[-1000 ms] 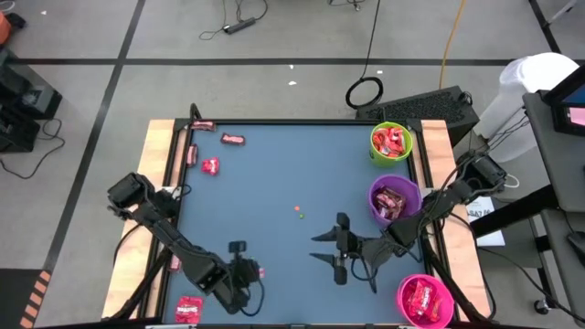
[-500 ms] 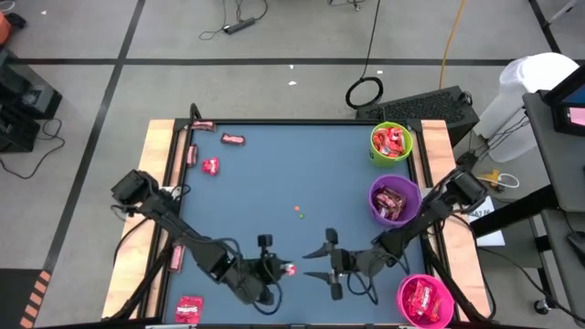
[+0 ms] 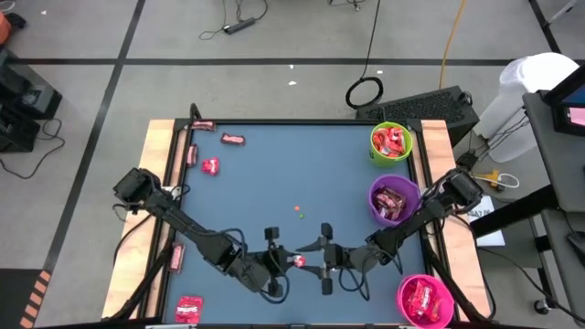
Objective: Organize candy in baskets
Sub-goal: Put the orange chocolate bar into the green bucket
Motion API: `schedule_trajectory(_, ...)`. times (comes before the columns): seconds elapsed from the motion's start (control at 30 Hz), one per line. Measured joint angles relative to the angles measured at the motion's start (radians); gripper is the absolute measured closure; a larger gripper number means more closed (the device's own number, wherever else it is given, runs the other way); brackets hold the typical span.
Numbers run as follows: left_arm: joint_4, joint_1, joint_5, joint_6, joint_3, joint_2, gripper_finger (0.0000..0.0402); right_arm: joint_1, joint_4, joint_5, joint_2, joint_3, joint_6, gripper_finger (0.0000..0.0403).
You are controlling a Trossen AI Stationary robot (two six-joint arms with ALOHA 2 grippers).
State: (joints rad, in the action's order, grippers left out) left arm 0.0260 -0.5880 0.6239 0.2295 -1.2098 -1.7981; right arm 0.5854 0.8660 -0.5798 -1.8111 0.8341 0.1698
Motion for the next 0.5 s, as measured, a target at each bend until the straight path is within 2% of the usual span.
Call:
schedule_trajectory(0.17, 0.002, -0.001, 0.0, 0.0, 0.0, 0.0, 0.0343, -0.001, 0.0, 0.007, 0.0, 0.022, -0.033, 0.0237)
schedule_trajectory(0.33, 0.002, 0.002, -0.01, 0.0, 0.0, 0.0, 0.0343, -0.001, -0.008, 0.006, 0.0, 0.023, -0.037, 0.0309)
schedule_trajectory(0.5, -0.011, 0.009, -0.093, 0.0, 0.0, 0.0, 0.033, 0.001, -0.017, 0.014, 0.0, 0.023, -0.042, 0.0366)
